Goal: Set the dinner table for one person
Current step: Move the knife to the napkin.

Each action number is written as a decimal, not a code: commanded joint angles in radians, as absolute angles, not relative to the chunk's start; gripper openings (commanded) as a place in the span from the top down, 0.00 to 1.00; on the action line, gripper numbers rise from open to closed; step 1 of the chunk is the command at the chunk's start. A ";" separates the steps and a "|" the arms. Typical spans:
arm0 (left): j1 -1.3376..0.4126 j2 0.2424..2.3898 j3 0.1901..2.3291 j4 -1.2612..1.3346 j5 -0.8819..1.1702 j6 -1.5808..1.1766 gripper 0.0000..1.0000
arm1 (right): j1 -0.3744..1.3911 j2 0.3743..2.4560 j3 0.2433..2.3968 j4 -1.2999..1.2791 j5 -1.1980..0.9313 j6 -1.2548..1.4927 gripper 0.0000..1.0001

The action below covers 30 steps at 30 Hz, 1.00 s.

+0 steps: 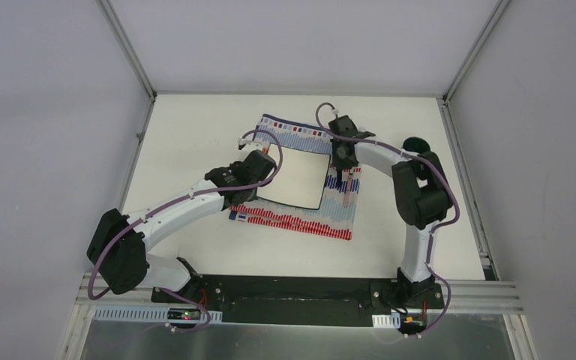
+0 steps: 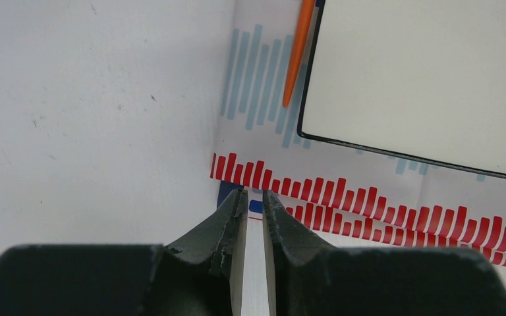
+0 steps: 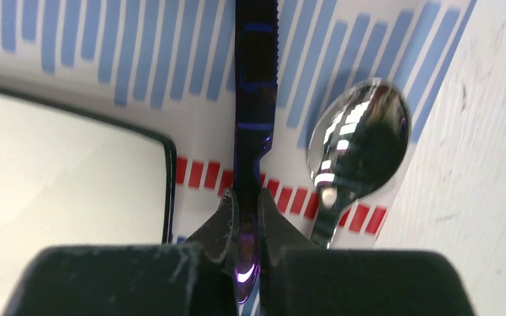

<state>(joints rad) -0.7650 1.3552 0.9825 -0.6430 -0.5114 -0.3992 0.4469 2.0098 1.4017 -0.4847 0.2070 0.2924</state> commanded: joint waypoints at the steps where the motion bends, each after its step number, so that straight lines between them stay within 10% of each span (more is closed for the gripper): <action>1: -0.766 1.307 0.974 -0.629 -0.489 -0.396 0.84 | 0.514 1.974 1.256 -0.677 0.170 0.348 1.00; 19: -0.767 1.255 0.962 -0.644 -0.486 -0.393 0.84 | 0.617 1.876 1.100 -0.643 0.179 0.437 1.00; 26: -0.766 1.250 0.976 -0.678 -0.575 -0.391 0.80 | 0.636 1.807 1.158 -0.693 0.266 0.429 0.63; 30: -0.767 1.254 1.001 -0.678 -0.565 -0.394 0.77 | 0.640 1.720 1.219 -0.731 0.320 0.416 0.58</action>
